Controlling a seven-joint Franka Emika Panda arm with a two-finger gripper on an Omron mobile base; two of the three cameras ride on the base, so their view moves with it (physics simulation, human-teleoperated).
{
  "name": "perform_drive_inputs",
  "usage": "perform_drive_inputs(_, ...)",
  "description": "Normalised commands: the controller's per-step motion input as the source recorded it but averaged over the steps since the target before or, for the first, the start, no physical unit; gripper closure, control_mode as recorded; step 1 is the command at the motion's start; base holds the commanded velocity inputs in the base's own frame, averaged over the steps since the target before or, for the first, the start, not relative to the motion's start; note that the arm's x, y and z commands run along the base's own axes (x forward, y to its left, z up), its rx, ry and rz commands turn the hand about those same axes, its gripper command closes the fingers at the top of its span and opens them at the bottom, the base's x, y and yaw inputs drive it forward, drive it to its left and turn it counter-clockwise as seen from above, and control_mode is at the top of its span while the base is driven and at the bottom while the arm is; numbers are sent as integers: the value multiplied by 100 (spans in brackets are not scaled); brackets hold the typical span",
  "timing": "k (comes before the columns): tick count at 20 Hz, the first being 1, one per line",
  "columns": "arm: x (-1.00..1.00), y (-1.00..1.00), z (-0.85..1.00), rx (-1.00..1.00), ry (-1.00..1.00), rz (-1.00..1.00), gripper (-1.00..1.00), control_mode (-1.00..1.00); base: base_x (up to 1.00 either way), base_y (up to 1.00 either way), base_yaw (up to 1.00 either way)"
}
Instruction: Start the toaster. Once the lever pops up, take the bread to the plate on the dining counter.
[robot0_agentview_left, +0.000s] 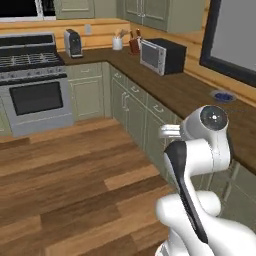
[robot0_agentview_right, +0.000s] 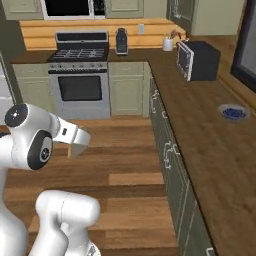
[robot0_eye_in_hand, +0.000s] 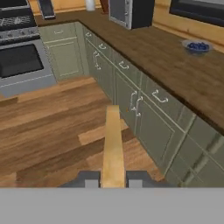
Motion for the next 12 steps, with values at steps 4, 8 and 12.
perform_drive_inputs(4,0,0,0,0,0,0,100,100,59,57,72)
perform_drive_inputs(8,0,0,0,0,0,0,100,100,92,44,63)
perform_drive_inputs(12,0,0,0,0,0,0,100,100,100,27,57)
